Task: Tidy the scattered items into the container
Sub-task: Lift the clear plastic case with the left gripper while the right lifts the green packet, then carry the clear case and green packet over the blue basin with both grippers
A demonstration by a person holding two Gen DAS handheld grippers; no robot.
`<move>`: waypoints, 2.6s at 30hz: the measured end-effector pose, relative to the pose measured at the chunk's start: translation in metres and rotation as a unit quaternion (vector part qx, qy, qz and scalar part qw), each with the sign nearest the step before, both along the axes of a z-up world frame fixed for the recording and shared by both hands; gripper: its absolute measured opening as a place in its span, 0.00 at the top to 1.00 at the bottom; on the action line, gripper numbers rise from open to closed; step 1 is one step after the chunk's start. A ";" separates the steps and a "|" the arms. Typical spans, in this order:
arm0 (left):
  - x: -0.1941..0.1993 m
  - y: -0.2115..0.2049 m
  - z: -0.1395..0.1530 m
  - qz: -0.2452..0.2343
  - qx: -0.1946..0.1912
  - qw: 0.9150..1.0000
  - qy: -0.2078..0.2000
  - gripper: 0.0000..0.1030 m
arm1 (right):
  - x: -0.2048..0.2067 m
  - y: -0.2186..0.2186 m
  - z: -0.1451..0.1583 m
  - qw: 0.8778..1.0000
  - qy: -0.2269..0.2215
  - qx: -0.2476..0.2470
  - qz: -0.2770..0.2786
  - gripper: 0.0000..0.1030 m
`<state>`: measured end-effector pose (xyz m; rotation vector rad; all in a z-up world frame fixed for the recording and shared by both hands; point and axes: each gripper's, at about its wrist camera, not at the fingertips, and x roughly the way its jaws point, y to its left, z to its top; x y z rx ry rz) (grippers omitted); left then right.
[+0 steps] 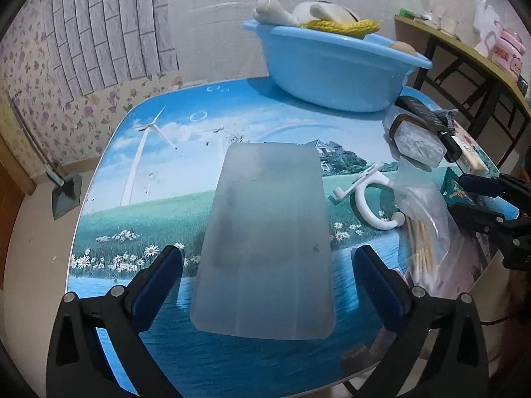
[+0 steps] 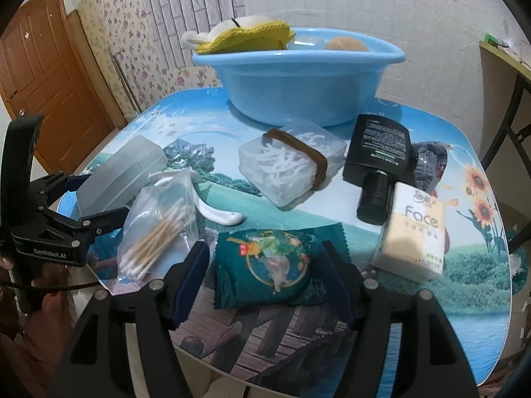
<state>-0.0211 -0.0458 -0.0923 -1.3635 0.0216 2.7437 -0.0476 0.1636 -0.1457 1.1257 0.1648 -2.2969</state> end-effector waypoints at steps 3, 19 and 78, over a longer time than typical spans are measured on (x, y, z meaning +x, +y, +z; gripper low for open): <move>0.000 0.000 0.000 -0.001 0.001 1.000 0.007 0.00 | 0.001 -0.001 -0.001 1.000 0.008 0.000 0.001 0.30; 0.005 0.000 -0.002 0.014 0.002 0.999 0.030 0.01 | 0.006 -0.007 -0.005 0.999 0.035 0.023 -0.001 0.23; -0.109 0.044 0.106 -0.039 0.012 0.992 0.123 0.41 | -0.082 -0.012 0.090 0.991 0.108 -0.074 -0.008 0.61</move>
